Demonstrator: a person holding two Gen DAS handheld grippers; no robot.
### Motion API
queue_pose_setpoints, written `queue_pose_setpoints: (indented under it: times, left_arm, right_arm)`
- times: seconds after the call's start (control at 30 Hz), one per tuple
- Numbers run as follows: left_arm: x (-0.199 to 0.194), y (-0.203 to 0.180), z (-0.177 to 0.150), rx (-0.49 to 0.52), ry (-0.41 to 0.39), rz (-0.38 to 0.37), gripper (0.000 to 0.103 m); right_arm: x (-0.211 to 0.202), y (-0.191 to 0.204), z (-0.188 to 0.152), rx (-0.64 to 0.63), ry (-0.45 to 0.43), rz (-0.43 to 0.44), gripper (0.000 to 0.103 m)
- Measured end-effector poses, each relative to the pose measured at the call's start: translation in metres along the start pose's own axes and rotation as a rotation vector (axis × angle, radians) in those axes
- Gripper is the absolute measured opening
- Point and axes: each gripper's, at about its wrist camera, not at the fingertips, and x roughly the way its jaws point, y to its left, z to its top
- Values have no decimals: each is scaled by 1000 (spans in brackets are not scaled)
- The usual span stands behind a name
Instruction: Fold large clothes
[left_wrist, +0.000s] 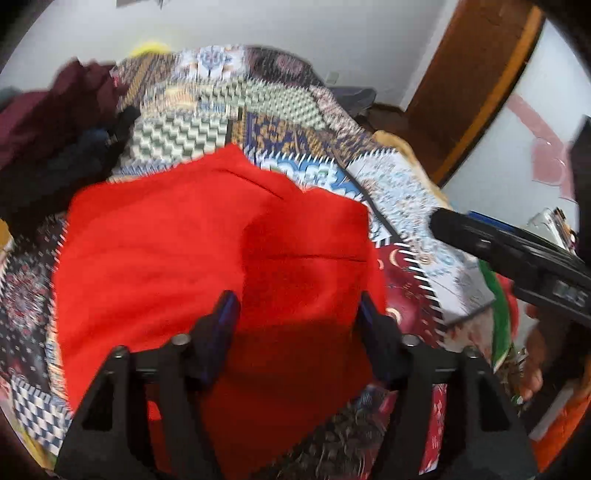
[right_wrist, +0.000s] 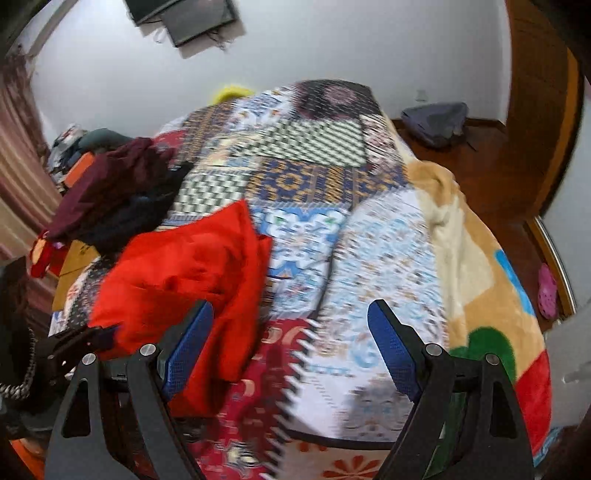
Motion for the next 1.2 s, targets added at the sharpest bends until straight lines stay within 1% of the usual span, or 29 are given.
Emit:
queue_pose_setpoints:
  times: [0.07, 0.13, 0.3, 0.37, 0.43, 0.5, 0.6, 0.67, 0.77, 0.83, 0.87, 0.93, 1.0, 1.1, 1.2]
  left_arm:
    - [-15, 2, -1, 16, -25, 23, 66]
    - [-35, 15, -3, 13, -63, 46, 67]
    - [-72, 64, -8, -47, -141, 152, 75]
    - [-77, 87, -13, -85, -150, 207, 82]
    - [-75, 107, -19, -127, -131, 229, 83]
    - [-66, 122, -28, -156, -89, 223, 83]
    - [-46, 128, -43, -153, -15, 195, 83]
    - [-41, 124, -53, -139, -10, 173, 83]
    - [-38, 121, -60, -143, -27, 172, 83]
    - [-37, 122, -62, -157, -29, 153, 83]
    - [-37, 123, -64, -167, -28, 143, 84]
    - [-37, 123, -68, -184, -25, 125, 84]
    - [-37, 125, -72, -214, -31, 115, 85]
    - [-37, 126, -76, -245, -36, 111, 85]
    - [-40, 122, -79, -231, -38, 130, 85]
  right_arm:
    - [-8, 14, 0, -29, -19, 23, 83]
    - [-11, 27, 2, -61, -29, 42, 83]
    - [-13, 65, 8, -171, -44, 72, 83]
    - [-7, 80, 10, -209, -39, 89, 84]
    - [4, 95, 10, -244, -22, 88, 84]
    - [22, 105, 8, -278, 9, 86, 84]
    - [48, 109, 4, -313, 70, 52, 83]
    - [61, 102, 2, -329, 107, -8, 83]
    - [67, 79, -3, -307, 166, -59, 83]
    - [65, 63, -9, -281, 197, -51, 83]
    - [62, 51, -16, -258, 211, -32, 84]
    - [56, 37, -27, -224, 226, -9, 84]
    - [46, 32, -38, -247, 195, -1, 84]
    - [36, 37, -49, -283, 177, -60, 84]
    - [34, 41, -51, -285, 169, -87, 84]
